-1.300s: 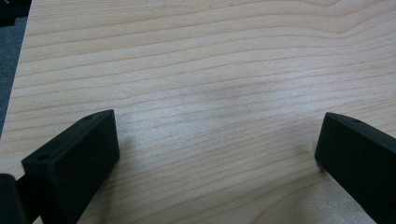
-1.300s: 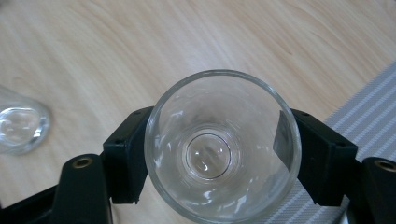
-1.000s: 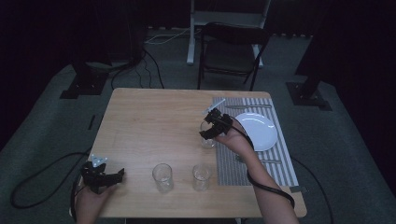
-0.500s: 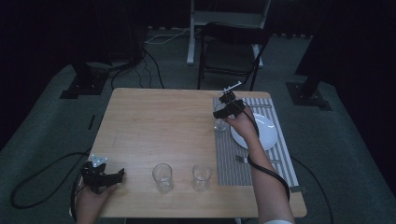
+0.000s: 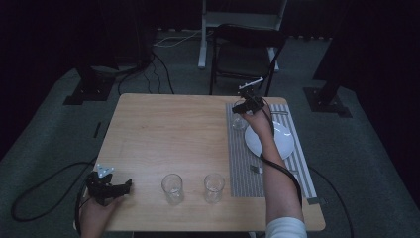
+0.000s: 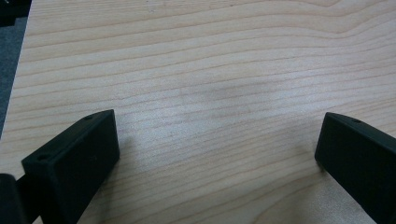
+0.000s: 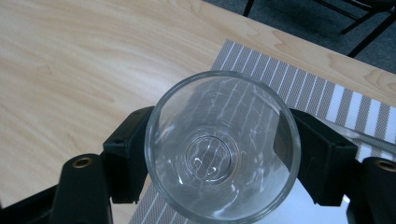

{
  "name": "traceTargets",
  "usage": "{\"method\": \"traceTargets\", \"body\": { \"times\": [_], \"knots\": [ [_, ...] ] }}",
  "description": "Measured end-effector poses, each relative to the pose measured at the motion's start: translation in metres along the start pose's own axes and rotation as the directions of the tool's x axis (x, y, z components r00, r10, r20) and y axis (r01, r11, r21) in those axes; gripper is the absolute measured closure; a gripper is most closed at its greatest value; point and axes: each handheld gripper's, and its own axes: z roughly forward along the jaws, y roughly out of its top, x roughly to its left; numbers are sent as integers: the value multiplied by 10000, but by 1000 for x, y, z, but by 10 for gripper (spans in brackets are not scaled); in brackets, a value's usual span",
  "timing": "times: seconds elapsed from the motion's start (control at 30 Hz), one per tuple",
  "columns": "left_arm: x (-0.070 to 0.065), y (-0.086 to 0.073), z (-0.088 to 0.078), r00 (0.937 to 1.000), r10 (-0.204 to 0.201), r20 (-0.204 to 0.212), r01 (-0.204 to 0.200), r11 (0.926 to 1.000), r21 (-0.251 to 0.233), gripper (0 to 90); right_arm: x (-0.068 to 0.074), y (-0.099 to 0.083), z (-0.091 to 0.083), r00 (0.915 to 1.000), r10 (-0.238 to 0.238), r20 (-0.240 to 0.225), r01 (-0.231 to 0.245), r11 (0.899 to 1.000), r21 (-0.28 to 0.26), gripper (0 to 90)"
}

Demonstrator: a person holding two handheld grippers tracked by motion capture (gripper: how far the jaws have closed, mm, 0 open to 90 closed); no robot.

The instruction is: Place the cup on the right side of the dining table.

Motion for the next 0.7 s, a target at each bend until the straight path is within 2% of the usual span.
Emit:
{"method": "traceTargets", "body": {
  "times": [0.13,0.27,0.43,0.57,0.7],
  "knots": [
    [0,0,0,10000,8,2,-8,10000,7,1,-2,9,15,9992,-74,382,58,9991,413,285],
    [0,0,0,10000,7,0,-7,10000,6,1,-6,11,26,9997,-46,260,32,9986,535,284],
    [0,0,0,10000,11,1,-11,10000,9,1,-8,13,36,9991,-57,430,23,9969,782,285],
    [0,0,0,10000,22,2,-22,10000,15,1,-14,10,42,9988,152,459,-194,9954,940,284],
    [0,0,0,10000,22,2,-22,10000,15,1,-19,5,45,9983,484,332,-504,9966,644,283]
  ]
}}
